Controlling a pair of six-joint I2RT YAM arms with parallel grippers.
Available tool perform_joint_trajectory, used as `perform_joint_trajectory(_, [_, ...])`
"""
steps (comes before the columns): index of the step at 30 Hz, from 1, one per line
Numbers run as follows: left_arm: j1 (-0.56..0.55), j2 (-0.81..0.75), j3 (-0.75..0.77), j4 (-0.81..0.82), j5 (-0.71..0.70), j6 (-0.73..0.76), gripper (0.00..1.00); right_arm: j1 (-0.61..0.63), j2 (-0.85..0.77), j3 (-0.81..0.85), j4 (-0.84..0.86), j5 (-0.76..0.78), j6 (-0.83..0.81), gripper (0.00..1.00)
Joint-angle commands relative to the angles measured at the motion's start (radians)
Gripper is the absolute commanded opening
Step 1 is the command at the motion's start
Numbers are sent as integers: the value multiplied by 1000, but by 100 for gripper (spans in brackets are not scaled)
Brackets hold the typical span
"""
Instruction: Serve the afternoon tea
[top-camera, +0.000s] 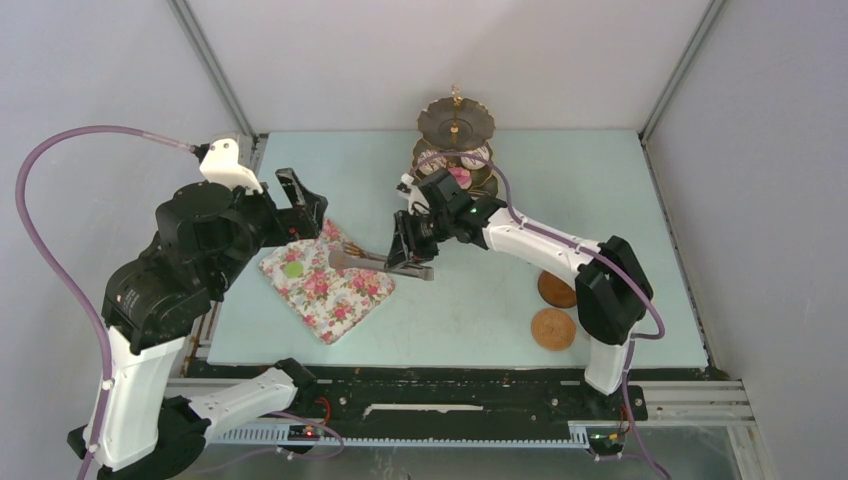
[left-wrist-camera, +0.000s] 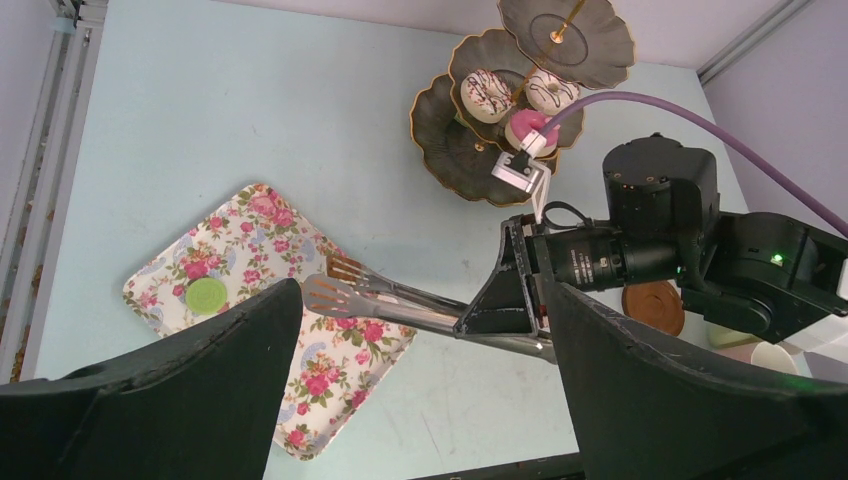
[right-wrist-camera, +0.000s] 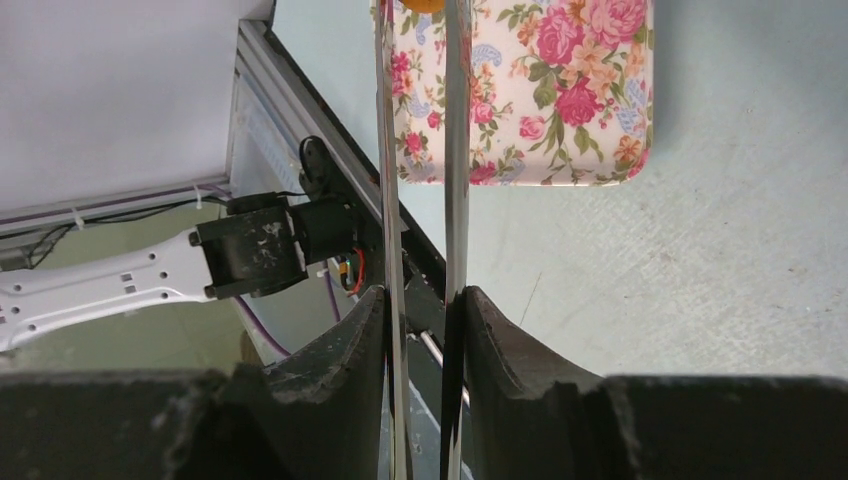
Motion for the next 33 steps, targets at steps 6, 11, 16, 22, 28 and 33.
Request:
perform_joint_trajectory(6, [-8,-6,0,11,-10,-4,100,-24,-92,-34,121,-69,77,21])
perform_joint_trajectory(11, [-8,-7,-4,11,-9,-8,100,-39,-121,-42,123,-72,85,21])
perform_joint_trajectory(16, [-8,-1,6,12,-8,-7,100,-63,-154,-55,139,-81,107,21])
perform_joint_trajectory(22, [-6,-3,13,9,-19,-5,100,-106,-201,-59,146,-85,127,21])
perform_joint_trajectory(28, [-8,-2,14,9,-18,-6,100,-191,-270,-60,141,-86,137,20])
perform_joint_trajectory(33, [-8,2,14,11,-12,-4,100,-283,-349,-60,102,-77,121,20])
